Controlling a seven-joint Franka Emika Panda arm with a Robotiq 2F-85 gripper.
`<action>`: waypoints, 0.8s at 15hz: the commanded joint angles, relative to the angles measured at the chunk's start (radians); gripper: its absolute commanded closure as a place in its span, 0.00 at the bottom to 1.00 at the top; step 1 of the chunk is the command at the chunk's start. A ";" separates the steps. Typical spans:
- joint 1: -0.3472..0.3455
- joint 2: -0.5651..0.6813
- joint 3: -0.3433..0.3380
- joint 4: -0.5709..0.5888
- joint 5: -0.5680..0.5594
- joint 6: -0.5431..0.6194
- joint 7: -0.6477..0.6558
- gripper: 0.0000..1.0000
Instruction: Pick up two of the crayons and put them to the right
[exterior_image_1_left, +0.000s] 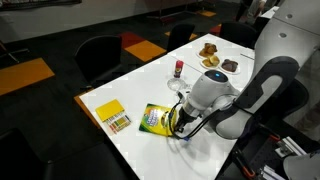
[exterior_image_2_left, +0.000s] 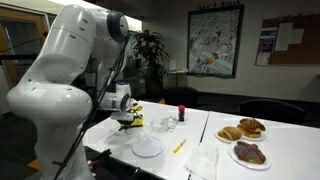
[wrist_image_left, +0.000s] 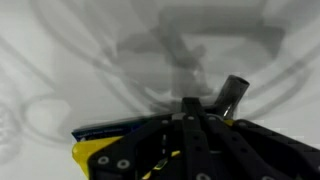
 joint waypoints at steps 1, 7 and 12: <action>0.049 0.042 -0.066 0.030 0.018 0.093 -0.005 1.00; 0.076 0.092 -0.095 0.070 0.031 0.219 -0.007 1.00; 0.087 0.135 -0.089 0.100 0.035 0.275 -0.009 1.00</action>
